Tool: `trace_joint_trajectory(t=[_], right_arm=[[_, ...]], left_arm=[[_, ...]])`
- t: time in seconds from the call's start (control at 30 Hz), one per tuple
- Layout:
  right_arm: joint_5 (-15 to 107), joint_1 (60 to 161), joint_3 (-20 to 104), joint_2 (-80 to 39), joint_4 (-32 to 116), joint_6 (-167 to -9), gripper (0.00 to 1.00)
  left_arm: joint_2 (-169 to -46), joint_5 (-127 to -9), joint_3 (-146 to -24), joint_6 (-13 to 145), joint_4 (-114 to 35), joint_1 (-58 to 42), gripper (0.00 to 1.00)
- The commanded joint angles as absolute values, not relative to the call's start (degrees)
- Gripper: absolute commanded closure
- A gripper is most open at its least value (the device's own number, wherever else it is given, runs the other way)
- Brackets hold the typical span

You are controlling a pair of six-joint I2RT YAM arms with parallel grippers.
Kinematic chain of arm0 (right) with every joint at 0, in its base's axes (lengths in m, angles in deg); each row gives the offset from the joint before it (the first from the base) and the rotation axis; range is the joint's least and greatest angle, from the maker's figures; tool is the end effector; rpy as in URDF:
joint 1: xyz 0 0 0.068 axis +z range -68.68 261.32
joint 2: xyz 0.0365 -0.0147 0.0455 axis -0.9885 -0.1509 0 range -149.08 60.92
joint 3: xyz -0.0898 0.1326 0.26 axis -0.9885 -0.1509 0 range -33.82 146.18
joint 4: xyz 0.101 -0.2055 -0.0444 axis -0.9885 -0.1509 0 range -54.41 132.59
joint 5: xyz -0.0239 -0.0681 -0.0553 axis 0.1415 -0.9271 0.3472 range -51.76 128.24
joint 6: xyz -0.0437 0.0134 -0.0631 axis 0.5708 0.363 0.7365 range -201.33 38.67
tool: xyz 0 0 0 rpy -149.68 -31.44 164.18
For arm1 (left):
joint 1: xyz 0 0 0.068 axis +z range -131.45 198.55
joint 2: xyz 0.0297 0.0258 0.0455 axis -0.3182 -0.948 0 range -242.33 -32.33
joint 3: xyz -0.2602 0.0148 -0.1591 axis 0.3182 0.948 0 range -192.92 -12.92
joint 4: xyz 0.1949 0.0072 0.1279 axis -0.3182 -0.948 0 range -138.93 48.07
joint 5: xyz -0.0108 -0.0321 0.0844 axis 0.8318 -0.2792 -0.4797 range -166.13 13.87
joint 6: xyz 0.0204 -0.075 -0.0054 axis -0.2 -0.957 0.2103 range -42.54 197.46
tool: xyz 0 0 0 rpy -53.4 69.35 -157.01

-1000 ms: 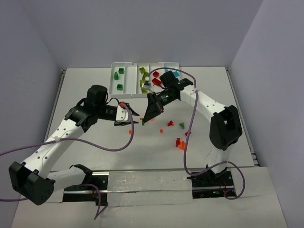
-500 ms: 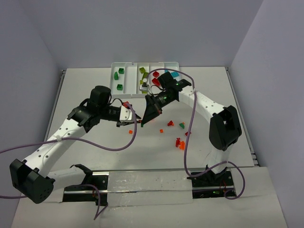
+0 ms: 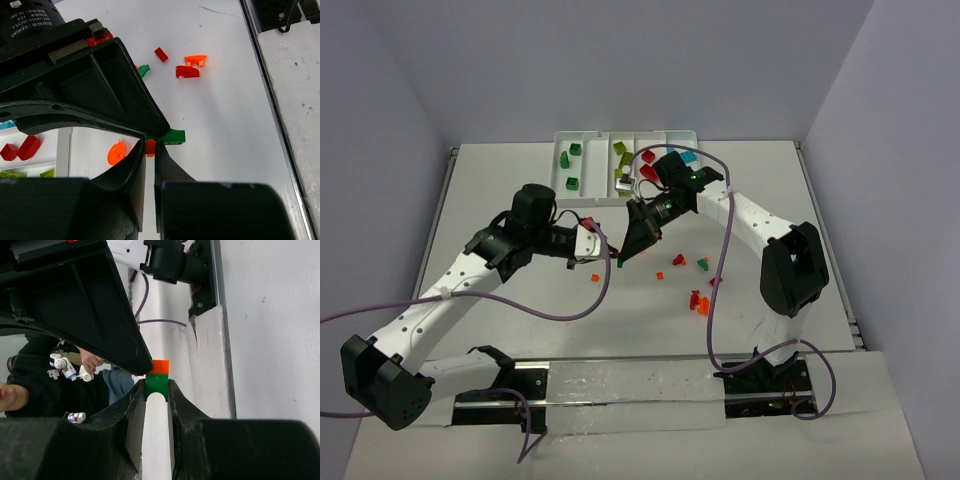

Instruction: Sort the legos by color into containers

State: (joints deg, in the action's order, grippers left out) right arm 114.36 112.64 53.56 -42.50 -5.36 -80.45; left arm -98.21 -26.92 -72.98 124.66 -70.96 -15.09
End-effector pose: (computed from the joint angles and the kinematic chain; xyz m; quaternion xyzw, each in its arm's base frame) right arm 0.2666 0.2379 0.3204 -0.3461 0.6986 0.6261 0.0134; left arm 0.1507 -0.1606 0.3558 0.6693 0.4885 -0.3168 0.4615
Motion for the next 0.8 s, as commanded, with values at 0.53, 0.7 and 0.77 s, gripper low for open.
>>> trace_joint_trajectory(t=[0.53,0.7,0.77], right_arm=[[110.2,103.7,57.0,-40.5,-17.5,-69.7,1.0],[98.3,101.1,56.7,-39.2,-8.6,-77.9,1.0],[92.8,100.5,56.9,-39.0,-6.9,-79.4,1.0]], left_arm=[[-107.8,-40.5,-76.5,114.2,-63.2,-3.3,1.0],[-130.9,-48.2,-101.6,97.4,-62.8,-0.6,1.0],[-138.0,-51.9,-109.3,92.6,-63.5,-0.5,1.0]])
